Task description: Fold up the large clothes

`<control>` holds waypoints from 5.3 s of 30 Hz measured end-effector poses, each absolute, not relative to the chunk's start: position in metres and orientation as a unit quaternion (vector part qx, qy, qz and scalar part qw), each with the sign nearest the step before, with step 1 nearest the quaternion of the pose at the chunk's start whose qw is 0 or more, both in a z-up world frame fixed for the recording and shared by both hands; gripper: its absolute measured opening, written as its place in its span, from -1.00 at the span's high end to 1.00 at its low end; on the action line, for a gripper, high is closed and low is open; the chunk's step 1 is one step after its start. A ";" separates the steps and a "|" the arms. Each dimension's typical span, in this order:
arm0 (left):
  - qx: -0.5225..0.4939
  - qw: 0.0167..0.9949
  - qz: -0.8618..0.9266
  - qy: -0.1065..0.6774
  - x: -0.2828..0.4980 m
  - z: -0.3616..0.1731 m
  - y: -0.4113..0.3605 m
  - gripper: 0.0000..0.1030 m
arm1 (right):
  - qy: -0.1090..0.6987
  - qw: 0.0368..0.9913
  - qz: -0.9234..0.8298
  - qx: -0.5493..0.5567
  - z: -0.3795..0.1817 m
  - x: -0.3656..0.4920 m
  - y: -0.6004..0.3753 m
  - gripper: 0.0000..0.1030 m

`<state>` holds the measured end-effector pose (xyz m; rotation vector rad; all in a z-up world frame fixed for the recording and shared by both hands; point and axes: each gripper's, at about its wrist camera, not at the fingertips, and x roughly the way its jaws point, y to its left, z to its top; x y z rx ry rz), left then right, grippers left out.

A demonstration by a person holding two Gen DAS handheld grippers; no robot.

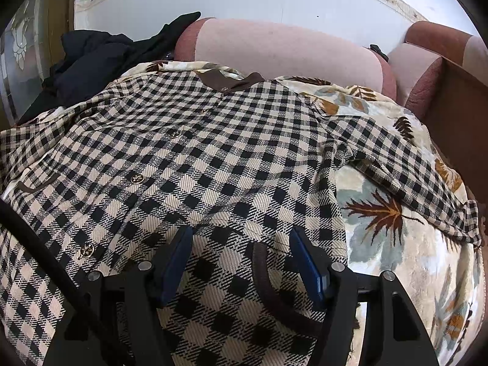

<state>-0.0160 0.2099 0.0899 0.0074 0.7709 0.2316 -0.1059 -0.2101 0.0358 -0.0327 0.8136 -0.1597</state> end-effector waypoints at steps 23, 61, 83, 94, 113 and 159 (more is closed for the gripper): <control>-0.041 0.870 -0.226 0.436 -0.035 0.074 0.058 0.12 | 0.394 0.916 -0.071 -0.006 0.036 -0.106 -0.216 -0.36; -0.088 0.918 -0.036 0.386 -0.015 0.090 0.176 -0.44 | 0.419 0.891 0.162 0.069 0.104 -0.024 -0.105 0.92; -0.017 0.909 -0.050 0.412 -0.003 0.067 0.139 -0.44 | 0.486 0.853 -0.189 0.030 0.053 0.040 -0.339 0.92; -0.010 0.901 -0.044 0.432 -0.002 0.059 0.135 -0.44 | 0.415 0.891 -0.184 -0.008 0.089 -0.006 -0.317 0.14; 0.090 0.906 -0.087 0.403 -0.050 0.047 0.059 -0.45 | 0.408 0.905 -0.062 0.097 0.041 -0.124 -0.250 0.11; 0.076 0.885 -0.078 0.452 -0.030 0.022 0.055 -0.45 | 0.257 0.764 -0.373 0.460 0.018 -0.214 -0.618 -0.08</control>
